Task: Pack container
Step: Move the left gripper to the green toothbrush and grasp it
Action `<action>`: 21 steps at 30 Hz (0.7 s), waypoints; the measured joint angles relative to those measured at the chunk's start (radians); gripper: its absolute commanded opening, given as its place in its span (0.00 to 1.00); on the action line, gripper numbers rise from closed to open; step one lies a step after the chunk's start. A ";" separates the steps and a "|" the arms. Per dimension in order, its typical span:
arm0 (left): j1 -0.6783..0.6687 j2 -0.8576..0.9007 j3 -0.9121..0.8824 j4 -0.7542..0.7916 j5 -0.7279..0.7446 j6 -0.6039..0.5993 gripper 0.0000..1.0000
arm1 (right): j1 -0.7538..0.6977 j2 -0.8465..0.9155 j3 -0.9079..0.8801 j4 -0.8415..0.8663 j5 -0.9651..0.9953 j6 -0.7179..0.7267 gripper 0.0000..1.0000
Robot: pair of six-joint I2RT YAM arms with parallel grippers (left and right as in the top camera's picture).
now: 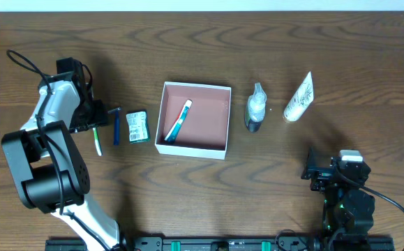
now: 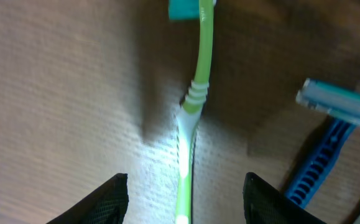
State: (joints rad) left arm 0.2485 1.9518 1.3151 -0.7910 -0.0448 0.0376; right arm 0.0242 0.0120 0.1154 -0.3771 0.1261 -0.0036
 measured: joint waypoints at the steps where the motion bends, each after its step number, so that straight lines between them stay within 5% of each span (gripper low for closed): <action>1: 0.003 0.004 0.000 0.010 0.010 0.014 0.59 | 0.000 0.000 0.000 0.000 0.000 0.000 0.99; 8: 0.004 0.056 0.001 0.048 0.048 0.076 0.41 | 0.000 0.000 0.000 0.000 0.000 0.000 0.99; 13: 0.004 0.058 0.001 0.051 0.062 0.092 0.08 | 0.000 0.000 0.000 0.000 0.000 0.000 0.99; 21: 0.004 0.059 0.001 0.032 0.064 0.097 0.06 | 0.000 0.000 0.000 0.000 0.000 0.000 0.99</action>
State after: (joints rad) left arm 0.2527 2.0106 1.3159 -0.7589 0.0196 0.1341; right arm 0.0242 0.0120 0.1154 -0.3771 0.1261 -0.0036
